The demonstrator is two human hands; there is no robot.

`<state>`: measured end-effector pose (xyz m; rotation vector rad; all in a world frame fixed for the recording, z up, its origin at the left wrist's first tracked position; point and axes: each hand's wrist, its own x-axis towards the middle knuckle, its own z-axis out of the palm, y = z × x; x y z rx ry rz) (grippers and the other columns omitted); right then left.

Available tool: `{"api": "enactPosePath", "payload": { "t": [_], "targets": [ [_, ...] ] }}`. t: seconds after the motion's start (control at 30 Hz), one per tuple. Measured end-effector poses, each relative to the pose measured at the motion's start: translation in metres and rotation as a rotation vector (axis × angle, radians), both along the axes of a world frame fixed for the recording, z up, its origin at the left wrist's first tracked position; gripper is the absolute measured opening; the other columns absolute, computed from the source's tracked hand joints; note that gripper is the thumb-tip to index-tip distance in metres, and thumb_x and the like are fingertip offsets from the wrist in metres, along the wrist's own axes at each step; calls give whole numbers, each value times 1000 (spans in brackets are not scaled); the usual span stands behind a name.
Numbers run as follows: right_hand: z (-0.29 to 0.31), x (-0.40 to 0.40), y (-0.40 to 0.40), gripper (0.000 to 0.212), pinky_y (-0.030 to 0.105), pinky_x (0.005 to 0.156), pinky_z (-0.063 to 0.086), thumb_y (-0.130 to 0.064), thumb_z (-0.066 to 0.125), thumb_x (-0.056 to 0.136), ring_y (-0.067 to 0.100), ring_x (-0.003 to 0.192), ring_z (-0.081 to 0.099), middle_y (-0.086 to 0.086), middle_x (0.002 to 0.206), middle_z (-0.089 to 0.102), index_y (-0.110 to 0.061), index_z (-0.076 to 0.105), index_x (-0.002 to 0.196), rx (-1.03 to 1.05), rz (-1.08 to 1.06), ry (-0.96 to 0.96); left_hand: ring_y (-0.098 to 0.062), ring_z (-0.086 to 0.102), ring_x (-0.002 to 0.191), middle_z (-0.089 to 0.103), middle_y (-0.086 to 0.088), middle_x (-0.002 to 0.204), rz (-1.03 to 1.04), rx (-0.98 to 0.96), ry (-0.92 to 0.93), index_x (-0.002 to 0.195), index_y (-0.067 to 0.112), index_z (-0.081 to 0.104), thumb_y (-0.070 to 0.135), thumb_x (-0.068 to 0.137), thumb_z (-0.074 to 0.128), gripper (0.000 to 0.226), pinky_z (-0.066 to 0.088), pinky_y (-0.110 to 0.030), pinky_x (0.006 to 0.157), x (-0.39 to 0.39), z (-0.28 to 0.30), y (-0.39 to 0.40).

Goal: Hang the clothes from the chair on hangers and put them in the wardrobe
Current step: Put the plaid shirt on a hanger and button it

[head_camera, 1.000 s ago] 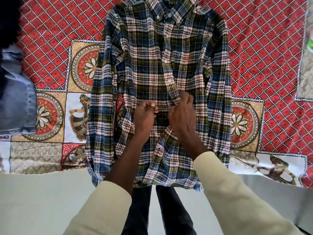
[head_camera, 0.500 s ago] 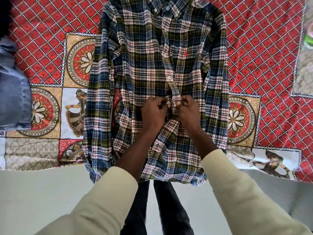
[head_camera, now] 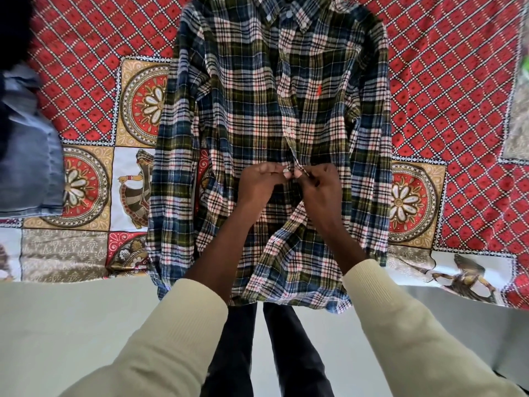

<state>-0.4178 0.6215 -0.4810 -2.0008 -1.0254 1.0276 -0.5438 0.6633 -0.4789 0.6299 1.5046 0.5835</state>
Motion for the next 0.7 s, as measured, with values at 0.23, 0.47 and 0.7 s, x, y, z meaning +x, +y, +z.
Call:
{"api": "enactPosePath", "payload": {
  "t": [0.23,0.47,0.7],
  "targets": [
    [8,0,0,6,38,59,53,-13,66,91,16,67,57,-3,74,63,-18,67,93,-60,-62,240,-10,68,75,75,0,89,178,-80,56,94,7,74,10,84,75,10,45,-8,49,-5,15,-11],
    [4,1,3,5,44,75,59,-6,64,91,21,79,65,8,85,67,-5,65,96,-224,-136,520,-15,71,72,74,-2,78,155,33,141,81,12,73,14,83,77,4,52,-18,59,9,14,-25],
    [0,-1,3,19,39,81,51,-4,61,92,18,86,61,4,92,69,-5,66,110,-271,-159,621,-16,71,75,74,-3,79,167,60,187,91,9,74,12,86,72,5,56,-22,66,16,14,-29]
  ]
}}
